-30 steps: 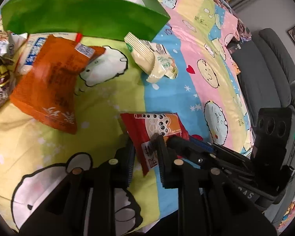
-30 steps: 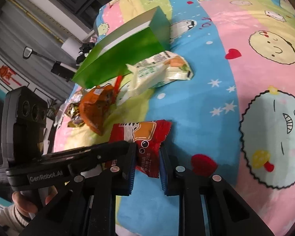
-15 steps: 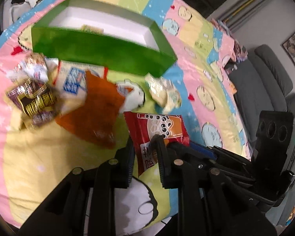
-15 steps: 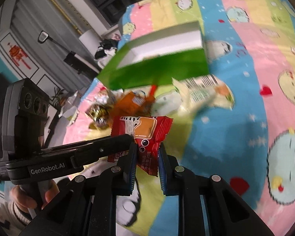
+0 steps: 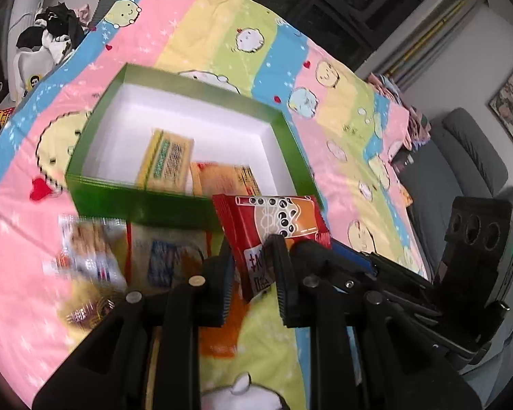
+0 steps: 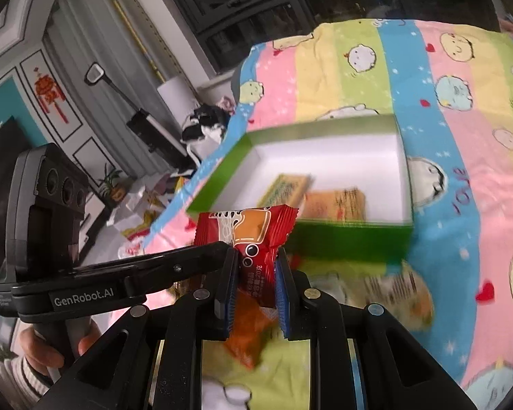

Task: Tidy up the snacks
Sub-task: 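Carry the red packet into the green box and release it, then reach the right gripper to another red packet beside the box and grasp it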

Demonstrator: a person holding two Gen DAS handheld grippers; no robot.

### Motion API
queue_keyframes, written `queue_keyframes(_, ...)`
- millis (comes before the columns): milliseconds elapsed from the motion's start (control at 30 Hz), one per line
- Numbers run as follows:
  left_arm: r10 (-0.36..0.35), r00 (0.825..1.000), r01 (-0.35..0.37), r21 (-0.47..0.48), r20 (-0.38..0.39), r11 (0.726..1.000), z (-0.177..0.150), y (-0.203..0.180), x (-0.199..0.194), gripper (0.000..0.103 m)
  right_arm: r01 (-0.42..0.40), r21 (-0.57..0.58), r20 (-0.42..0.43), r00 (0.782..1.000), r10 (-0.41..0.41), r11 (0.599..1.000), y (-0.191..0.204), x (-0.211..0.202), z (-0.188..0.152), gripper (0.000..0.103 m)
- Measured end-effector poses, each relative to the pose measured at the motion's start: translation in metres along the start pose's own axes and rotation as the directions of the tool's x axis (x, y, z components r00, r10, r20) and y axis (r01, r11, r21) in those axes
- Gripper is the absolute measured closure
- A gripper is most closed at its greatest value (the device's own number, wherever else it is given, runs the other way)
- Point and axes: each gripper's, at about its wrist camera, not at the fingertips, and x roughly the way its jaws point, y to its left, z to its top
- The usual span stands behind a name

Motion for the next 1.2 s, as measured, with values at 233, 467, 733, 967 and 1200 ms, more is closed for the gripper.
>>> queue_keyframes(233,0.005,1.0,-0.006,-0.06,-0.025,0.998,0.045,0.032,0.024,0.082,-0.007,0.01,-0.008,1.0,0.007,1.0,-0.016,0.04,0.038,0.081)
queue_keyframes(467,0.051,0.994,-0.061,-0.101,-0.098,0.993,0.067,0.055,0.06,0.082,-0.007,0.113,-0.084,0.996,0.017,0.994,-0.047,0.089,0.055,0.081)
queue_keyframes(733,0.09,0.988,-0.108,-0.147,-0.124,0.983,0.078,0.07,0.072,0.058,0.043,0.157,-0.117,0.993,-0.025,0.987,-0.061,0.108,0.058,0.08)
queue_keyframes(967,0.053,0.997,-0.062,-0.181,-0.052,0.981,0.083,0.078,0.037,0.039,0.043,0.175,-0.059,0.998,-0.033,0.984,-0.064,0.082,0.055,0.066)
queue_keyframes(1200,0.06,0.998,-0.053,-0.189,0.033,0.981,0.069,0.088,-0.022,0.03,0.011,0.138,-0.051,0.999,-0.004,0.99,-0.049,0.051,0.044,0.065)
